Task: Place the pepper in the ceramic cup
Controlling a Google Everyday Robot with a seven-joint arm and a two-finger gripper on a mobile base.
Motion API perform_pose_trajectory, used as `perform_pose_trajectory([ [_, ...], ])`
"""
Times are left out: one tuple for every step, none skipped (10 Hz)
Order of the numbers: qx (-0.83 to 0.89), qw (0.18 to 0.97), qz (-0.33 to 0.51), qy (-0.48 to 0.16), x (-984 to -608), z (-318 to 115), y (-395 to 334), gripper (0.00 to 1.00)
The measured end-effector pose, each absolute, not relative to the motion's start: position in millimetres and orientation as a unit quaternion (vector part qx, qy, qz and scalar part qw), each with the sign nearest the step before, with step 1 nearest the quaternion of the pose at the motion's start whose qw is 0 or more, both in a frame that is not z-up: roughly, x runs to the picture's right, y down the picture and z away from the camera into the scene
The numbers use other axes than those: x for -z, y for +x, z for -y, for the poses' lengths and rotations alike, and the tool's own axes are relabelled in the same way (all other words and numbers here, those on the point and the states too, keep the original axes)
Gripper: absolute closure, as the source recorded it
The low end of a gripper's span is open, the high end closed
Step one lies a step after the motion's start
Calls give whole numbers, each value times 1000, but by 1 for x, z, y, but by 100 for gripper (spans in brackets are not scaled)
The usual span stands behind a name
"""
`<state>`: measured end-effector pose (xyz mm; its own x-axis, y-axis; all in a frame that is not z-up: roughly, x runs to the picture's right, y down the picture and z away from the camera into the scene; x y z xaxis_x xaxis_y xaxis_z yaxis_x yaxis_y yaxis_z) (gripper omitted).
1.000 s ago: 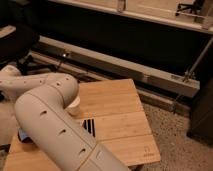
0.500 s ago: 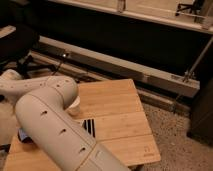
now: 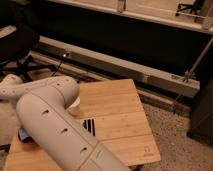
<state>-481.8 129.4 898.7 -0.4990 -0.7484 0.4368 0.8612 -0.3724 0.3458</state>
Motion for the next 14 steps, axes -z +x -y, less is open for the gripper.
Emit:
perform_pose_trajectory([
  [819,491,273,-113,-900,-132,-476,63],
  [817,492,275,-120,-899,-136,-475,73],
  [816,491,276,-127,-899,-138,-473,83],
  [815,492,277,-133,-899,-139,-473,93],
  [814,493,275,-137,-900,-138,-471,99],
  [810,505,263,-139,-904,-134,-465,100],
  [808,517,248,-135,-907,-126,-458,100],
  [801,540,225,-124,-911,-108,-444,100],
  [792,564,208,-106,-910,-89,-432,100],
  [780,591,192,-79,-904,-70,-416,100],
  [770,610,182,-47,-893,-56,-404,100],
  [759,627,175,-12,-878,-42,-388,100],
  [750,638,174,19,-863,-34,-372,100],
  [742,646,172,48,-846,-29,-354,100],
])
